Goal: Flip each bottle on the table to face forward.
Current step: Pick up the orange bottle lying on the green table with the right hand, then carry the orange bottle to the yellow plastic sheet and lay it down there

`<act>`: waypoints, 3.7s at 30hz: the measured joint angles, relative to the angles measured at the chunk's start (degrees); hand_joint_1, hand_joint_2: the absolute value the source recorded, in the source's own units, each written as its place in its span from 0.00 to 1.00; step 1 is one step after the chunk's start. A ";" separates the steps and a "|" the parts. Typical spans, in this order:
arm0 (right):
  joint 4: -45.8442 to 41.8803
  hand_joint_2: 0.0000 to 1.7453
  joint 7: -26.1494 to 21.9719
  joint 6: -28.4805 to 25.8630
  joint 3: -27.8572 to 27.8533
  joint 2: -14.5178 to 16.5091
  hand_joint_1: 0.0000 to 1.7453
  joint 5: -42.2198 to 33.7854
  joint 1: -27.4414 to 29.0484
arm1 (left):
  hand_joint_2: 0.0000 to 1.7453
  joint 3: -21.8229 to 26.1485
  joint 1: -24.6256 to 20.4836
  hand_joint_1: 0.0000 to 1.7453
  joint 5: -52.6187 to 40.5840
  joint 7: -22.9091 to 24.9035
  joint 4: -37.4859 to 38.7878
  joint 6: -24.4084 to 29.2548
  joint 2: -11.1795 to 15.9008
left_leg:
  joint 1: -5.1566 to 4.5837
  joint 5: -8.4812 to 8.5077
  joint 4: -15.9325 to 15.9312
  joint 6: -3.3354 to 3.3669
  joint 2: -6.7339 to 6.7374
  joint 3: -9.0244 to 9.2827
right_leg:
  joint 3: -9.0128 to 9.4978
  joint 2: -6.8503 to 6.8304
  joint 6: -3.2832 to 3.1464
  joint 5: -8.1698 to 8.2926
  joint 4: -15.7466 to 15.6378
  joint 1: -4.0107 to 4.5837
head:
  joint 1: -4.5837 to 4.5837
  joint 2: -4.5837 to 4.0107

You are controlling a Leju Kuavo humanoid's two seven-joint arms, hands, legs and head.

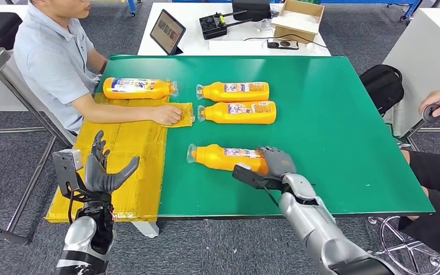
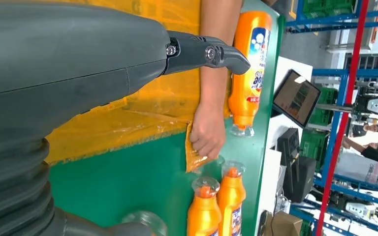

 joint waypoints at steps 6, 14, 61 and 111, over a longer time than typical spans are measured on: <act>-0.79 1.00 -12.28 0.78 -2.55 0.25 1.00 -12.11 1.96 | 1.00 -0.49 0.13 0.00 0.09 -4.43 0.29 -1.57 0.21 | 0.03 0.01 0.00 -0.02 0.00 0.00 | 0.00 0.05 0.00 0.02 0.02 0.04 | -0.02 0.00; -22.14 1.00 -27.33 -5.24 -5.14 2.30 1.00 -30.78 17.68 | 1.00 -7.74 9.77 0.00 -0.73 -9.75 -1.98 -11.29 -0.73 | 0.00 -0.04 0.00 -0.02 -0.13 -0.66 | -0.47 -0.02 0.03 -0.04 0.02 0.00 | -0.01 0.00; -26.45 1.00 -23.59 -18.61 12.42 10.47 1.00 -22.66 21.16 | 1.00 -22.74 14.02 0.00 13.57 -11.68 -6.48 -15.57 -1.29 | -0.01 0.02 0.00 -0.03 -0.12 -1.04 | -0.86 -0.02 0.02 -0.02 0.04 -0.02 | -0.01 0.00; -41.21 0.00 -33.41 -27.52 17.98 7.07 0.00 -22.61 32.13 | 1.00 -8.10 8.04 1.00 -21.67 -10.03 -6.82 12.20 -0.30 | 0.00 0.03 0.00 -0.05 -0.11 -1.09 | -1.03 -0.06 0.00 -0.02 0.04 -0.02 | 0.00 0.00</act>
